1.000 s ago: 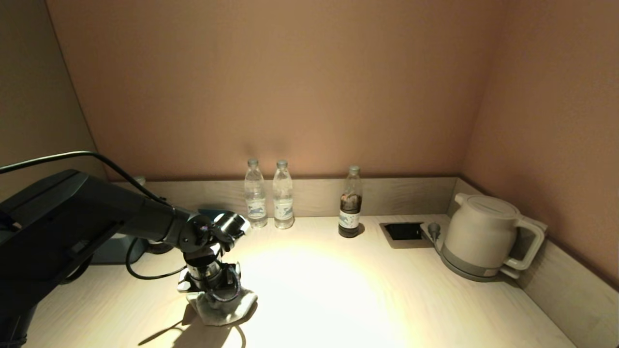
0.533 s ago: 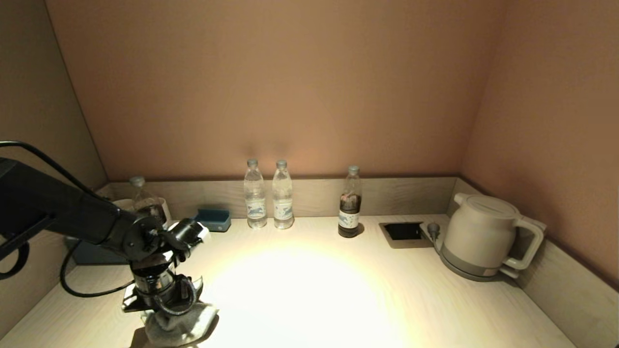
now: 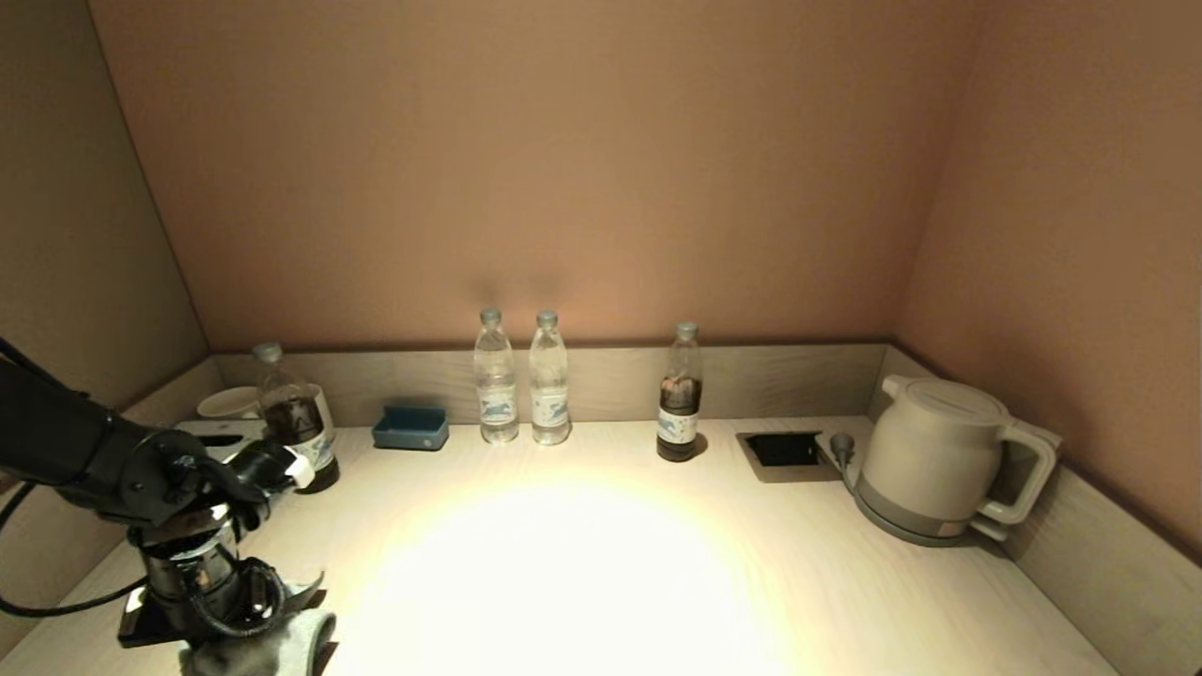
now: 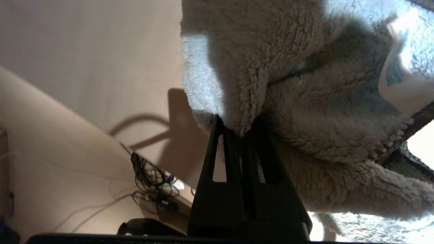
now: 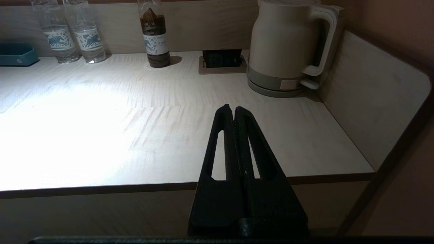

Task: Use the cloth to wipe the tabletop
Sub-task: Sweep the stains on the table

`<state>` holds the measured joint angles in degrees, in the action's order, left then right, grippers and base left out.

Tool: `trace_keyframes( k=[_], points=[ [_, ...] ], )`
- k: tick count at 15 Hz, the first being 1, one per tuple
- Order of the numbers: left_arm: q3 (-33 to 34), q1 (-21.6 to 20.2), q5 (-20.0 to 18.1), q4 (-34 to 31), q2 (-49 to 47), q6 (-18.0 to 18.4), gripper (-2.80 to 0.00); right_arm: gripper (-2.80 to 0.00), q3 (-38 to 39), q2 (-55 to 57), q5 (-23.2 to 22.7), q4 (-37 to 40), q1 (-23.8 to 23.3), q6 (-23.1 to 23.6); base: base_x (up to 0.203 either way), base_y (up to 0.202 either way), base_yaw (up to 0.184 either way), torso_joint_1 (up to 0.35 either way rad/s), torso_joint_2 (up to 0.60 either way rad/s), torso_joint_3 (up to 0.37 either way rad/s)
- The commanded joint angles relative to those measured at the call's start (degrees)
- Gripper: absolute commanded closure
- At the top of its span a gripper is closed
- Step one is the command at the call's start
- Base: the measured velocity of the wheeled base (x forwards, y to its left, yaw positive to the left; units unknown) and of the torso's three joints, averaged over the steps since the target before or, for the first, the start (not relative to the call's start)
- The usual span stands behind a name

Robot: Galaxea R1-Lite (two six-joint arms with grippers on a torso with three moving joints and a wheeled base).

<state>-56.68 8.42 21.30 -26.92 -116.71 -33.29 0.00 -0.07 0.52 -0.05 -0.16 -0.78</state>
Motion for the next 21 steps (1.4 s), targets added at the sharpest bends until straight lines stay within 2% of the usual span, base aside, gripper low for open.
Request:
trace_keyframes(
  k=[1,4,6,8,11,15,18,20,21],
  points=[
    [0.9,-2.6,0.2,-0.1,1.0,0.4,0.00,0.00,0.0,0.1,0.0,0.0,0.1,0.0,0.000,0.000,0.000,0.000,0.00,0.000],
    [-0.2,-9.9,0.0,0.6,-0.2,3.1,0.00,0.00,0.0,0.1,0.0,0.0,0.0,0.0,0.000,0.000,0.000,0.000,0.00,0.000],
    [-0.5,-10.4,-0.1,1.2,-0.6,3.7,0.00,0.00,0.0,0.1,0.0,0.0,0.0,0.0,0.000,0.000,0.000,0.000,0.00,0.000],
    [-1.5,-11.1,0.1,6.1,-4.2,4.2,0.00,0.00,0.0,0.1,0.0,0.0,0.1,0.0,0.000,0.000,0.000,0.000,0.00,0.000],
    [-6.2,-10.7,-0.9,8.9,-7.9,4.0,0.00,0.00,0.0,0.1,0.0,0.0,0.1,0.0,0.000,0.000,0.000,0.000,0.00,0.000],
    [-6.9,-7.5,-1.8,11.7,-9.3,4.0,0.00,0.00,0.0,0.1,0.0,0.0,0.0,0.0,0.000,0.000,0.000,0.000,0.00,0.000],
    [-7.1,-1.7,-2.7,12.2,-9.1,3.1,0.00,0.00,0.0,0.1,0.0,0.0,0.0,0.0,0.000,0.000,0.000,0.000,0.00,0.000],
    [-7.6,5.0,-3.3,13.9,-9.6,2.4,0.00,0.00,0.0,0.1,0.0,0.0,0.1,0.0,0.000,0.000,0.000,0.000,0.00,0.000],
    [-7.9,6.1,-3.6,15.1,-9.9,2.2,0.00,0.00,0.0,0.1,0.0,0.0,0.1,0.0,0.000,0.000,0.000,0.000,0.00,0.000]
  ],
)
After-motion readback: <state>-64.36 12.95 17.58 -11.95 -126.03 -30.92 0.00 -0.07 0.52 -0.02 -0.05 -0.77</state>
